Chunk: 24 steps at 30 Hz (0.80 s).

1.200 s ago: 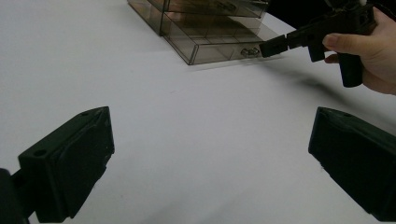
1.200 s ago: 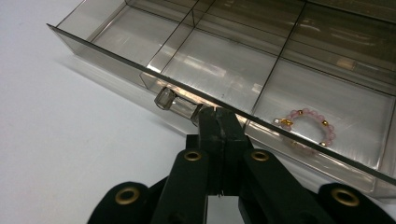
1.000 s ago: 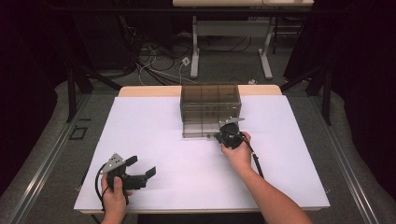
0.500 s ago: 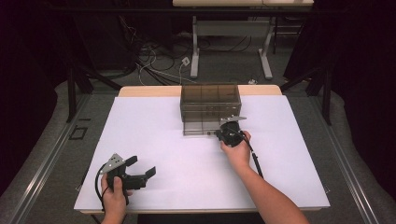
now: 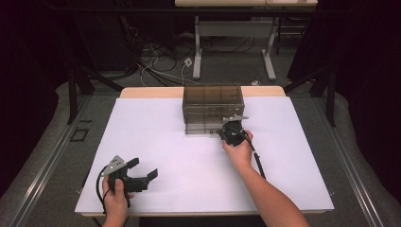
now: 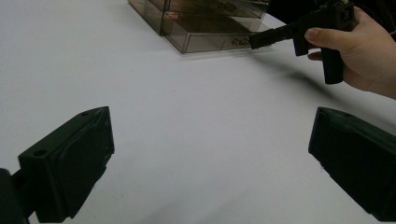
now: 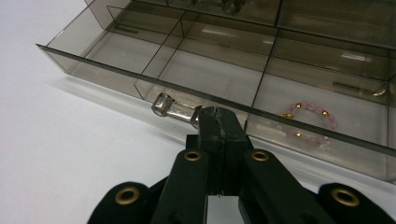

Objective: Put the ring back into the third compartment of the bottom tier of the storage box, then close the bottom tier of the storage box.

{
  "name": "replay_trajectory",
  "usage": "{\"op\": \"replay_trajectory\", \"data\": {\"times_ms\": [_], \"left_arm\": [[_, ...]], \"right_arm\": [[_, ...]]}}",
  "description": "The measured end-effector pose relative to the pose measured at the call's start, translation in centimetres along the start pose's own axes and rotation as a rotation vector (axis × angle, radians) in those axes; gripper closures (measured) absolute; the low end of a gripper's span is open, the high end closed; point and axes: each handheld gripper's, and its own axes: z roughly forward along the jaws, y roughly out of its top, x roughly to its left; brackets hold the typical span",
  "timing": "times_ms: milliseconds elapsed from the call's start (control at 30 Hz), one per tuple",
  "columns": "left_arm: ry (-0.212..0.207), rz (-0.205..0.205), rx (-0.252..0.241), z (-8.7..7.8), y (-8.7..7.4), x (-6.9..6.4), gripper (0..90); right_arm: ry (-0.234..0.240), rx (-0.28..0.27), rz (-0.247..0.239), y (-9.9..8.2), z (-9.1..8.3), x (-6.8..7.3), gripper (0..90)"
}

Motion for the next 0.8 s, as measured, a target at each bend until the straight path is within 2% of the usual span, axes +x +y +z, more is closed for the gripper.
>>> {"op": "replay_trajectory", "data": {"times_ms": [200,433,700,800], "left_arm": [[0.0,0.0,-0.001,-0.1,0.0,0.0,0.4],[0.0,-0.002,-0.001,-0.1,0.0,0.0,0.4],[0.003,-0.001,-0.006,-0.2,0.0,0.1,0.4],[0.002,-0.004,0.0,-0.1,-0.1,0.1,0.4]], "right_arm": [[-0.018,-0.002,-0.002,0.4,0.6,0.0,90.0],[-0.019,-0.022,0.032,0.5,1.0,-0.4,90.0],[-0.025,-0.032,0.043,0.4,1.3,-0.7,90.0],[-0.028,-0.053,0.054,0.4,1.4,-0.9,90.0]]}}
